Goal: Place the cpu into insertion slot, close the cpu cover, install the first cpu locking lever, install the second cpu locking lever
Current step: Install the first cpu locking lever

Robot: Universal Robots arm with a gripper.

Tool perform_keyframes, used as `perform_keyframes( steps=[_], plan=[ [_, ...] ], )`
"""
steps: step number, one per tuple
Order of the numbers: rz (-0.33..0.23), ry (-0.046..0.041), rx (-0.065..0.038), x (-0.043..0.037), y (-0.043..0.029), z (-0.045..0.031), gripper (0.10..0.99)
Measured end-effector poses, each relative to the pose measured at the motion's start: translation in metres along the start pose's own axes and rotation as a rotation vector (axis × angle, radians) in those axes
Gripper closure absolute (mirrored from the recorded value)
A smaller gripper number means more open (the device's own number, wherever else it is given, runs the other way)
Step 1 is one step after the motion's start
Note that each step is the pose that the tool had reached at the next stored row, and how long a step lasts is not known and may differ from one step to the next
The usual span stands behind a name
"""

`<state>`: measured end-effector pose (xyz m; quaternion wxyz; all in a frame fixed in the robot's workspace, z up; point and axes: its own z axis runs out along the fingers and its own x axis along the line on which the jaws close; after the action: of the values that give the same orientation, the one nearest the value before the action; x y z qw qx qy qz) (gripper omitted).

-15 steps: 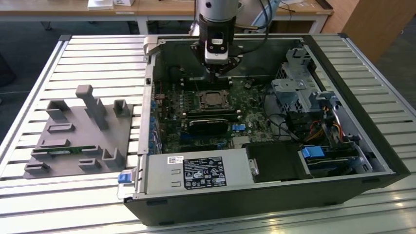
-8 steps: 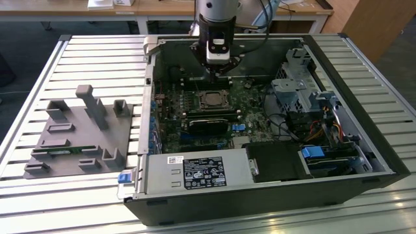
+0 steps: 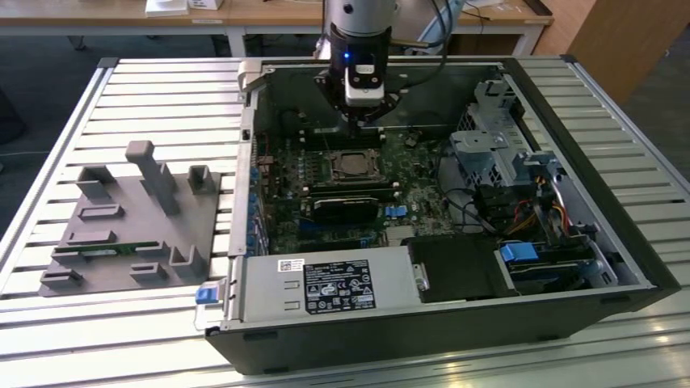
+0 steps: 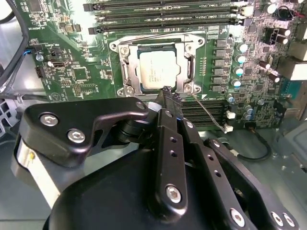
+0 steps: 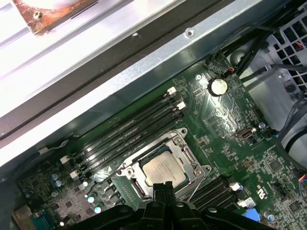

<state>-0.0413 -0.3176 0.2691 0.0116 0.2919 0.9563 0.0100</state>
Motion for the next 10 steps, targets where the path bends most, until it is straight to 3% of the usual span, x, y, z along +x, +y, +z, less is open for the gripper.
perform_keyframes(
  steps=[10],
  plan=[
    [-0.047,0.0011,-0.001,0.0000,0.0000,0.0000,0.980]
  ],
)
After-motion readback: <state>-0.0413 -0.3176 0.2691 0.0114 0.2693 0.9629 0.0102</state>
